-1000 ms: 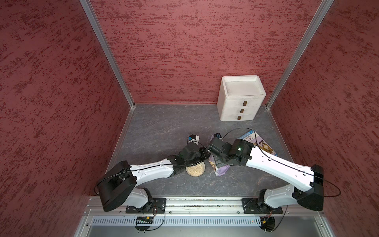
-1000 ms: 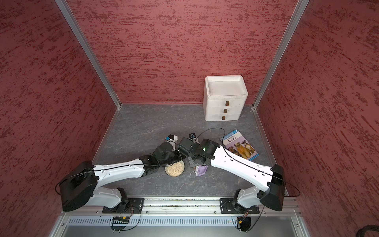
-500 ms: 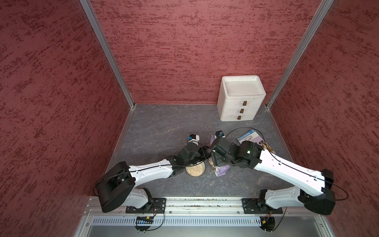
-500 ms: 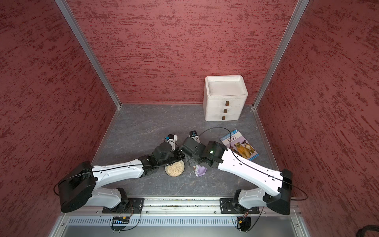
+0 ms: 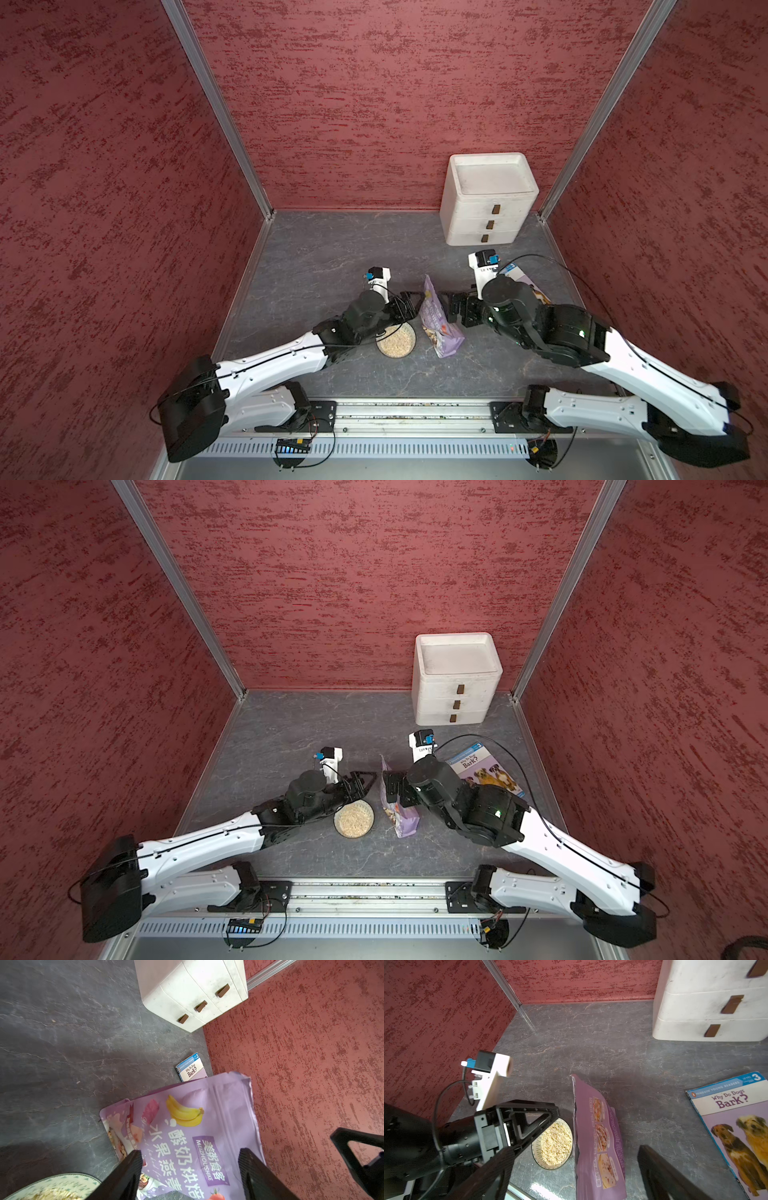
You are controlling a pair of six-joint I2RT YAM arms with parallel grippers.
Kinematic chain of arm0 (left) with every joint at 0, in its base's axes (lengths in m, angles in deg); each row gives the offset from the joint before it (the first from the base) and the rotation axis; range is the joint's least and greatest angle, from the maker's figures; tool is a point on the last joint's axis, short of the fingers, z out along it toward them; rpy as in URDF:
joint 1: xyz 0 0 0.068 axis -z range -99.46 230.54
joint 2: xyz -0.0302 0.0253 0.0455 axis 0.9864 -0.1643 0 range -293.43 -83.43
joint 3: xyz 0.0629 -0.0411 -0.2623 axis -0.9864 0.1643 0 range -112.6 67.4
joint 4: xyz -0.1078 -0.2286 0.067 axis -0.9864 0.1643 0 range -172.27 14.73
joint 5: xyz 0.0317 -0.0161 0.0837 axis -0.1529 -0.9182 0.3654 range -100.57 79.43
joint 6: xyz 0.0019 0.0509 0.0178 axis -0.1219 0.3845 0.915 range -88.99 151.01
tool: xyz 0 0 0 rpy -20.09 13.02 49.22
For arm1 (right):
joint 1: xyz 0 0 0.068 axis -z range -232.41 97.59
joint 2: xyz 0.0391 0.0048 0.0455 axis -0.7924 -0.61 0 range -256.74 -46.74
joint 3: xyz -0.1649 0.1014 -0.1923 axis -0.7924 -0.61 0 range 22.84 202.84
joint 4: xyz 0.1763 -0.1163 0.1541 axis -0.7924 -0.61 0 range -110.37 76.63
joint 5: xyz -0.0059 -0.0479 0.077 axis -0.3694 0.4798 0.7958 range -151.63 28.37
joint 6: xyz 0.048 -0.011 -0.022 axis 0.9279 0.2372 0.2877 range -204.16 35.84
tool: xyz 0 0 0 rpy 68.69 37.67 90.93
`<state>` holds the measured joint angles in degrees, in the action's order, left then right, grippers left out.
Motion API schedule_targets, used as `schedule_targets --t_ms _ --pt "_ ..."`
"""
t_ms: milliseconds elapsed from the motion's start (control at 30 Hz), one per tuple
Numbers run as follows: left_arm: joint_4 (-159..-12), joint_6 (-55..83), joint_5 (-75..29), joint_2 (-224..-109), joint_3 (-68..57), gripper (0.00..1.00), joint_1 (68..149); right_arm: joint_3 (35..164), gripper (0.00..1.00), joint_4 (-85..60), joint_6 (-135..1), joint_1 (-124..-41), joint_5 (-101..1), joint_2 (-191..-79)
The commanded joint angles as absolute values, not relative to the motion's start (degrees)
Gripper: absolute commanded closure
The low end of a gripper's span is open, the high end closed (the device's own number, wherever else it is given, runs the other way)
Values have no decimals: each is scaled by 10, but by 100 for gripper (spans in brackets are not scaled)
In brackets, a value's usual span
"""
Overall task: Pour the oats into the breakfast bowl
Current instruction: Reset both arms
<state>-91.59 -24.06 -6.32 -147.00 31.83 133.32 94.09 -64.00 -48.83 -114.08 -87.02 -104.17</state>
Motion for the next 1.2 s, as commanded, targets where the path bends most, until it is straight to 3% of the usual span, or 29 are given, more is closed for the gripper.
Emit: schedule_targets --t_ms 0,167,333,400,667,800,967,1067,1167 --pt "-863 -214 -35 -1441 331 22 1325 934 2 -617 -496 -1144 -906 -1040" --pt "-812 -171 -10 -1396 320 19 1315 918 2 -603 -501 -1144 -950 -1036" --pt "-720 -90 37 -1346 286 8 1278 902 2 -566 -544 -1106 -1002 -1032" --pt "-702 -65 39 -1329 277 1 1239 893 2 -527 -575 -1061 -977 -1030" --pt "-660 5 19 -1395 197 0 1009 829 2 -326 -684 -773 -805 -1083" --pt "-730 56 34 -1439 222 0 917 742 1 -152 -688 -636 -760 -1122" --pt "-905 154 64 -1514 309 0 838 618 1 90 -820 -628 -790 -1200" --pt "-989 155 30 -1577 332 0 790 594 1 135 -827 -620 -870 -1251" --pt "-957 154 -23 -1615 302 0 750 581 1 135 -791 -578 -839 -1258"
